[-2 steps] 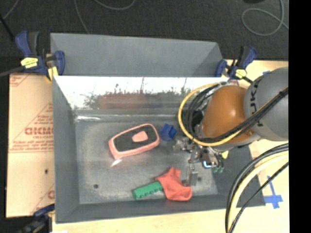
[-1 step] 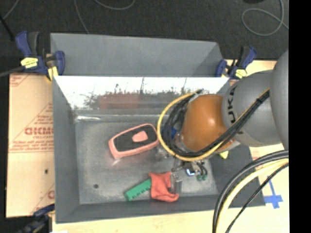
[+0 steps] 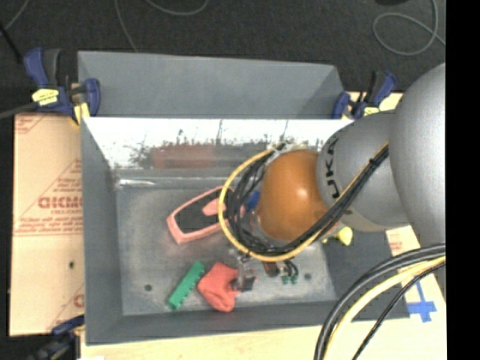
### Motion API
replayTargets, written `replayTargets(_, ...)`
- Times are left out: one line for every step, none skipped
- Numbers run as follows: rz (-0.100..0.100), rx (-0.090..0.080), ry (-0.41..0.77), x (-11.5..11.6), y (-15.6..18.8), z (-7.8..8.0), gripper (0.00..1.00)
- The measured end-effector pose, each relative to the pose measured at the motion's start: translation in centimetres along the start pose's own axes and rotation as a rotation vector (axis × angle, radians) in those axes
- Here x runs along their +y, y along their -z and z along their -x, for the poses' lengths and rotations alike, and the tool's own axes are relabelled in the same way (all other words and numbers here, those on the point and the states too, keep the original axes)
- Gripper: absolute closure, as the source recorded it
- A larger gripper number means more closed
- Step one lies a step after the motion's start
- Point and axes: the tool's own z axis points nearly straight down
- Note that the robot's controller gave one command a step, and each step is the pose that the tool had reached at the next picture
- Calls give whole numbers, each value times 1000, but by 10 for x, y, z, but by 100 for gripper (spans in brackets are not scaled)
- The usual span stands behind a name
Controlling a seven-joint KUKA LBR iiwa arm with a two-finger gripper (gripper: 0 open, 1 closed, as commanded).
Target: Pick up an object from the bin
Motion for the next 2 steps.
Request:
replayTargets(-1, 1, -7, -8, 0, -3, 100)
replayTargets(-1, 4, 59, 15, 50, 3, 100)
